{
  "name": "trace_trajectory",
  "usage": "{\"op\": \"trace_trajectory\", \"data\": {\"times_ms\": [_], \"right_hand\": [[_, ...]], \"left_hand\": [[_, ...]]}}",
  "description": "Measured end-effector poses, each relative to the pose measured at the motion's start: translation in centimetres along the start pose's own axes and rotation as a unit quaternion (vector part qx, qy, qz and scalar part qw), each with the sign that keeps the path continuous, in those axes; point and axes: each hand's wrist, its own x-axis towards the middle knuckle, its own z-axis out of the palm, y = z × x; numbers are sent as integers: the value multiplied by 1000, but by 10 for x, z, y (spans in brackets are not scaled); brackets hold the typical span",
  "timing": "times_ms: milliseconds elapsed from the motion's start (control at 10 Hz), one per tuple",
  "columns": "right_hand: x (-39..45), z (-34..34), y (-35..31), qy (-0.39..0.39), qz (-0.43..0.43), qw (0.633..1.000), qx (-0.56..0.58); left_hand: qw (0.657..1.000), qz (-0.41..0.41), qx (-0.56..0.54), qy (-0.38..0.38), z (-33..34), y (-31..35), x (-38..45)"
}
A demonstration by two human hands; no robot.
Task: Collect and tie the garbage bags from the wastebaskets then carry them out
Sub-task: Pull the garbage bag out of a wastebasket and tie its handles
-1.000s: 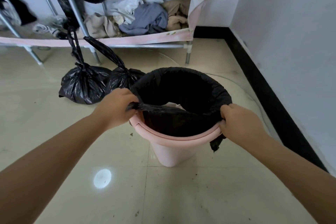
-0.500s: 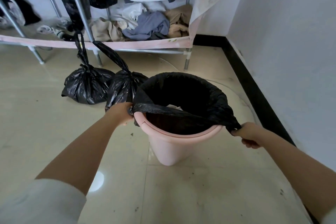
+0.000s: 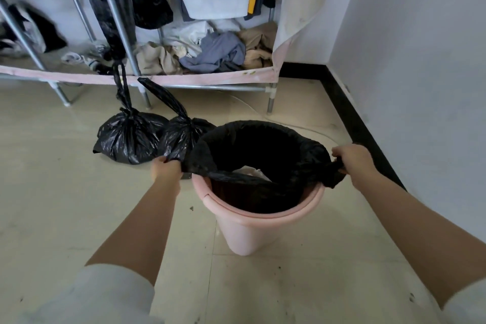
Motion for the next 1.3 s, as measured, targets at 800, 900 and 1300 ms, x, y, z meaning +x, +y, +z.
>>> {"op": "trace_trajectory", "data": {"times_ms": [800, 900, 1300], "right_hand": [[-56, 25, -260, 31, -479, 872, -91], [-89, 24, -300, 48, -545, 836, -37], [-238, 99, -404, -32, -614, 784, 89]], "left_hand": [[957, 291, -15, -3, 34, 235, -104], [950, 294, -103, -18, 13, 288, -122], [853, 519, -42, -17, -150, 339, -147]]}}
